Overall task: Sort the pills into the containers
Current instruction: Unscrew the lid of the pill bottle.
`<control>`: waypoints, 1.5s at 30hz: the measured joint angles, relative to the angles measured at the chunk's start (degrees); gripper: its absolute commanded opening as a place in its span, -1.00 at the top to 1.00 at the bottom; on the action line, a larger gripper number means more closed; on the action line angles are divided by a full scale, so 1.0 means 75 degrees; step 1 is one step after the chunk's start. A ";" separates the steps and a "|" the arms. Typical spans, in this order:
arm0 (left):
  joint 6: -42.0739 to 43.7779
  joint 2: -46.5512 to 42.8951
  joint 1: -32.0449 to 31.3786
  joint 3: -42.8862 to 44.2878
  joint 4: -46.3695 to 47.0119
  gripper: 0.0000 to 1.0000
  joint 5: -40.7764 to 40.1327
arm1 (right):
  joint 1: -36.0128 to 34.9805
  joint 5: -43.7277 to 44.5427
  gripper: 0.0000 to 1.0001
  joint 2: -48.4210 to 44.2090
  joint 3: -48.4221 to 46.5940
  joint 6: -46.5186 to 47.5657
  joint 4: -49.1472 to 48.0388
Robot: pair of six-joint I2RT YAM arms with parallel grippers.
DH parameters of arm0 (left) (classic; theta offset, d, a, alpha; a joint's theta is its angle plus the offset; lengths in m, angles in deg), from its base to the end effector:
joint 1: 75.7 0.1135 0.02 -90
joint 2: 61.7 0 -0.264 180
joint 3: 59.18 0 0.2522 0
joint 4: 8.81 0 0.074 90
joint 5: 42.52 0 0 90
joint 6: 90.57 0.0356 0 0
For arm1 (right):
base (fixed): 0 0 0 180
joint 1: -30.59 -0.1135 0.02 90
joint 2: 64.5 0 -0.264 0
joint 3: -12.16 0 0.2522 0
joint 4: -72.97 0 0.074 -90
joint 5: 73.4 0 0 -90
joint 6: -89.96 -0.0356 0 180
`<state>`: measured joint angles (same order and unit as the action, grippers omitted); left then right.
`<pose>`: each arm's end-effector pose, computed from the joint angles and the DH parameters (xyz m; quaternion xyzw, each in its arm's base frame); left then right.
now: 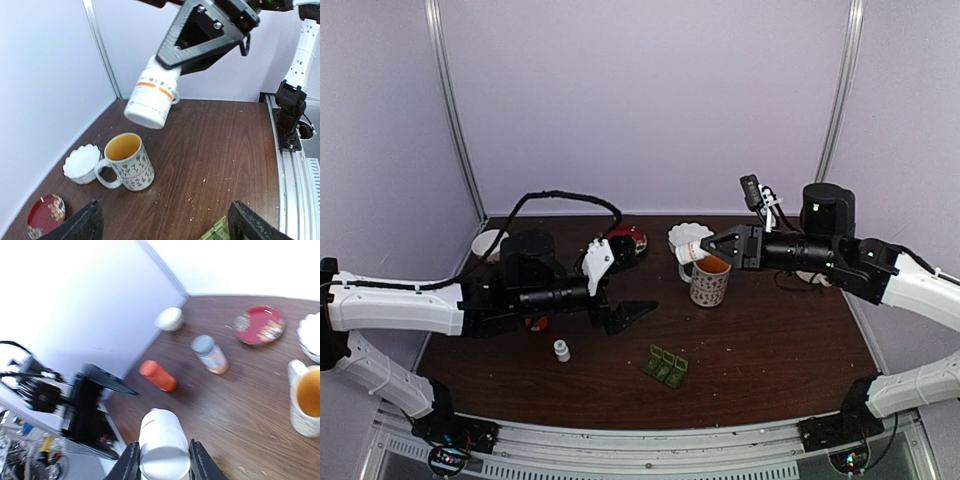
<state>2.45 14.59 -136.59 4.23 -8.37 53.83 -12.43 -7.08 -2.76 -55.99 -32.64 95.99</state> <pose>0.1474 -0.2728 0.2902 0.4414 0.6421 -0.3404 0.5264 0.1714 0.1795 0.3437 -0.1934 0.7704 0.4885 0.3612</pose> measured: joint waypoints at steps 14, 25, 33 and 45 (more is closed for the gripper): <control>0.1813 -0.0181 -0.0262 -0.0580 0.2358 -0.58 0.0187 | -0.0822 -0.1711 0.58 0.0659 -0.0303 -0.0210 -0.1495; 0.1999 -0.0169 -0.0262 -0.0577 0.2538 0.28 0.0527 | -0.0868 -0.1827 0.60 0.0731 -0.0315 -0.0154 -0.1556; 0.1856 -0.0169 -0.0254 -0.0580 0.2544 0.53 0.0612 | -0.0880 -0.1856 0.65 0.0743 -0.0315 -0.0067 -0.1559; -0.1067 -0.0064 0.0067 0.0428 0.0988 0.89 0.2046 | -0.1148 -0.1527 0.72 0.0344 -0.0318 0.2221 -0.1341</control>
<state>-5.55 14.11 -136.08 7.44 -0.96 69.17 -21.05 -18.53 -0.18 -58.38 -15.99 85.94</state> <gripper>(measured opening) 0.334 0.305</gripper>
